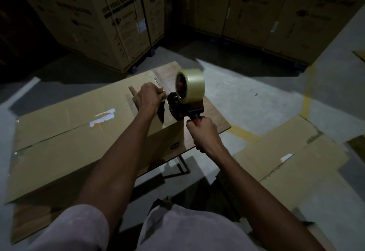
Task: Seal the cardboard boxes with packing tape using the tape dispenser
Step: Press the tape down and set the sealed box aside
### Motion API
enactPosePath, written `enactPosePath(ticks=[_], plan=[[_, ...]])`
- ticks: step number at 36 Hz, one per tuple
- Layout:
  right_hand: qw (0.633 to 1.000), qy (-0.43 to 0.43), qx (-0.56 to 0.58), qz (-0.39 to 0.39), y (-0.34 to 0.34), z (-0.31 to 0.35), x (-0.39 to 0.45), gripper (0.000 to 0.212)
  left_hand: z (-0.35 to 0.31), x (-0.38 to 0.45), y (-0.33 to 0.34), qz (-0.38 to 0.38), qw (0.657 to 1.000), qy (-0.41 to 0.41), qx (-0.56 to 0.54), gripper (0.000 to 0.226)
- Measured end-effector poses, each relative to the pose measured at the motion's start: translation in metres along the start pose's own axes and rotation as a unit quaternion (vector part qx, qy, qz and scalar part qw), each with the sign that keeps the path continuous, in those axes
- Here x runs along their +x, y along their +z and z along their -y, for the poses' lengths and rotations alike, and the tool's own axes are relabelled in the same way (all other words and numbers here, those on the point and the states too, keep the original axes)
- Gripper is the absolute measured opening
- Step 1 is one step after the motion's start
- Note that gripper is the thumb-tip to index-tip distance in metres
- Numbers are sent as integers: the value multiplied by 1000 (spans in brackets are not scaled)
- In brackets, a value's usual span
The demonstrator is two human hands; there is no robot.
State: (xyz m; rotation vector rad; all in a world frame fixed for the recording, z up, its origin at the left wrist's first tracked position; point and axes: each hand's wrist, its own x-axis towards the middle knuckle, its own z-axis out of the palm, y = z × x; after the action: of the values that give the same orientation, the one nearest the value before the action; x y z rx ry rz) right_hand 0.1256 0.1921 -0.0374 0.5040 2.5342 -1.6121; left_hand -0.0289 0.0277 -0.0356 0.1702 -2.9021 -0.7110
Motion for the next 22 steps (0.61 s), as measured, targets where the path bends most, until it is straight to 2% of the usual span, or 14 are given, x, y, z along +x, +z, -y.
enactPosePath(ticks=[7, 14, 22], plan=[[1000, 5, -2, 8, -10, -9, -13, 23, 8, 1, 2, 7, 999, 37, 39, 33], [999, 11, -34, -29, -2, -13, -23, 25, 10, -6, 3, -2, 995, 75, 63, 30], [998, 37, -4, -41, 5, -14, -26, 25, 9, -12, -7, 31, 995, 98, 2, 23]])
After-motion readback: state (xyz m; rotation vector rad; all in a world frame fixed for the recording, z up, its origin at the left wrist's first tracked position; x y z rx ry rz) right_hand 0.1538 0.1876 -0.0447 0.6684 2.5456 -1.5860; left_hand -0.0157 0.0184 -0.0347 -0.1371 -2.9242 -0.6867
